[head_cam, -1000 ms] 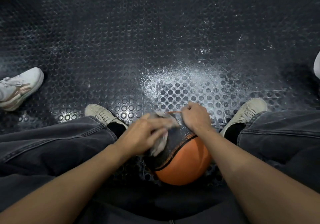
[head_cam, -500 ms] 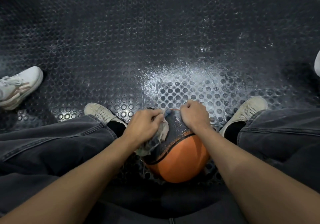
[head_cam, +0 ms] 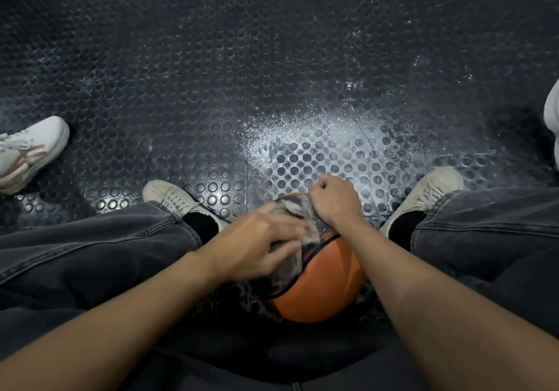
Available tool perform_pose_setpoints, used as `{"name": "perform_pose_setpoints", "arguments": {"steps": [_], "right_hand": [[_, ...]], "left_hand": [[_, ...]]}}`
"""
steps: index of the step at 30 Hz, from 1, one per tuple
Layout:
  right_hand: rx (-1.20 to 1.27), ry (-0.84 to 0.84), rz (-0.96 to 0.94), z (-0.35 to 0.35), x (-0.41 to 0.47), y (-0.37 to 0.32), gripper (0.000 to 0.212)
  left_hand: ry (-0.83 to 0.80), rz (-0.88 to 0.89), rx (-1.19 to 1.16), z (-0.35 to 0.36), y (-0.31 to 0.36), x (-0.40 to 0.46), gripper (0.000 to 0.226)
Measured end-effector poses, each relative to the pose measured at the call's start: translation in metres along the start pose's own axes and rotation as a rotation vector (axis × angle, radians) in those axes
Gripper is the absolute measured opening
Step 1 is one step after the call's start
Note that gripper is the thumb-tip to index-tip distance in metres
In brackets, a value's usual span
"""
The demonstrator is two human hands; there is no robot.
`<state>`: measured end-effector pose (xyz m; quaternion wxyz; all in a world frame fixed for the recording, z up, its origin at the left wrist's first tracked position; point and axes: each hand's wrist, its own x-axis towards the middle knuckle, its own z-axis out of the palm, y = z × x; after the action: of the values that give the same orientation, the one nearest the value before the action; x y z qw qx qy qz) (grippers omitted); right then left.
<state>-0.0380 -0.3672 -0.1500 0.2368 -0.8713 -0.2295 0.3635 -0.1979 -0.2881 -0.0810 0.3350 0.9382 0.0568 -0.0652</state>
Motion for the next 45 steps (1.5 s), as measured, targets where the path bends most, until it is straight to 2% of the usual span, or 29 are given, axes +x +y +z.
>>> {"name": "perform_pose_setpoints", "arguments": {"steps": [1, 2, 4, 5, 7, 8, 10, 11, 12, 14, 16, 19, 21, 24, 28, 29, 32, 33, 34, 37, 38, 39, 42, 43, 45], "right_hand": [[0.007, 0.000, 0.001, -0.001, 0.000, 0.001, 0.025], [0.014, -0.001, -0.002, -0.001, 0.001, 0.001, 0.025], [0.012, -0.017, -0.004, 0.000, -0.001, 0.000, 0.026], [0.004, -0.023, -0.006, 0.001, -0.001, -0.001, 0.026], [-0.003, -0.026, -0.009, 0.002, -0.001, 0.000, 0.025], [0.005, -0.020, -0.013, 0.002, 0.000, 0.000, 0.025], [0.022, -0.013, -0.009, 0.002, 0.001, 0.000, 0.024], [0.027, -0.012, -0.007, 0.001, 0.001, 0.001, 0.024], [0.031, -0.010, -0.006, 0.001, 0.001, 0.001, 0.024], [0.028, -0.011, -0.004, 0.000, 0.000, 0.001, 0.026], [0.019, -0.017, -0.002, 0.000, 0.001, 0.001, 0.028], [-0.003, -0.022, 0.005, -0.001, 0.002, 0.000, 0.026], [-0.027, -0.020, 0.011, -0.002, 0.001, -0.002, 0.025], [-0.046, -0.004, 0.043, -0.004, 0.000, -0.001, 0.021], [-0.007, -0.027, 0.022, -0.011, 0.000, 0.001, 0.020], [-0.005, -0.038, 0.007, -0.011, -0.001, 0.001, 0.020], [-0.038, -0.043, -0.031, -0.003, -0.001, -0.002, 0.021], [-0.054, -0.039, -0.040, 0.000, -0.001, -0.003, 0.021], [-0.066, -0.028, -0.045, 0.002, 0.000, -0.003, 0.021], [-0.049, 0.004, -0.041, 0.000, 0.001, -0.002, 0.022], [-0.030, -0.006, -0.046, -0.001, 0.002, -0.001, 0.024], [-0.011, -0.021, -0.048, -0.002, 0.001, 0.000, 0.024], [-0.021, -0.036, -0.031, 0.001, 0.002, -0.001, 0.018], [-0.035, -0.033, -0.026, 0.003, 0.001, -0.003, 0.017], [-0.042, -0.014, -0.015, 0.005, 0.002, -0.004, 0.019]], "left_hand": [[-0.070, 0.038, -0.026, -0.006, 0.001, -0.004, 0.032], [-0.102, -0.013, -0.077, -0.014, 0.000, -0.006, 0.032], [-0.005, -0.191, -0.205, -0.027, -0.016, -0.002, 0.038], [0.063, -0.267, -0.204, -0.033, -0.023, 0.001, 0.052], [0.122, -0.417, -0.014, -0.045, -0.032, 0.005, 0.079], [0.174, -0.466, 0.094, -0.049, -0.035, 0.008, 0.082], [0.288, -0.519, 0.171, -0.047, -0.033, 0.012, 0.066], [0.301, -0.537, 0.128, -0.044, -0.028, 0.016, 0.044], [0.270, -0.536, 0.071, -0.041, -0.023, 0.017, 0.018], [0.106, -0.438, -0.039, -0.028, -0.017, 0.016, 0.029], [0.010, -0.334, -0.120, -0.013, -0.017, 0.013, 0.010], [-0.062, -0.314, -0.273, 0.001, -0.024, 0.011, 0.033], [-0.015, -0.345, -0.310, 0.011, -0.018, 0.011, 0.038], [0.007, -0.358, -0.181, 0.025, 0.003, 0.003, 0.053], [0.068, 0.034, 0.147, 0.036, 0.005, -0.016, 0.049], [0.090, 0.004, 0.114, 0.034, -0.003, -0.013, 0.044], [0.230, -0.386, -0.031, 0.022, -0.021, 0.005, 0.038], [0.230, -0.408, -0.001, 0.021, -0.020, 0.005, 0.039], [0.213, -0.353, 0.022, 0.023, -0.015, 0.004, 0.038], [0.133, 0.064, 0.045, 0.031, 0.008, -0.008, 0.032], [0.113, 0.116, 0.057, 0.033, 0.007, -0.009, 0.032], [0.122, 0.057, 0.046, 0.032, 0.002, -0.006, 0.033], [0.279, -0.449, -0.133, 0.018, -0.020, 0.020, 0.036], [0.270, -0.487, -0.137, 0.016, -0.023, 0.022, 0.036], [0.178, -0.333, -0.048, 0.015, -0.012, 0.017, 0.029]]}}
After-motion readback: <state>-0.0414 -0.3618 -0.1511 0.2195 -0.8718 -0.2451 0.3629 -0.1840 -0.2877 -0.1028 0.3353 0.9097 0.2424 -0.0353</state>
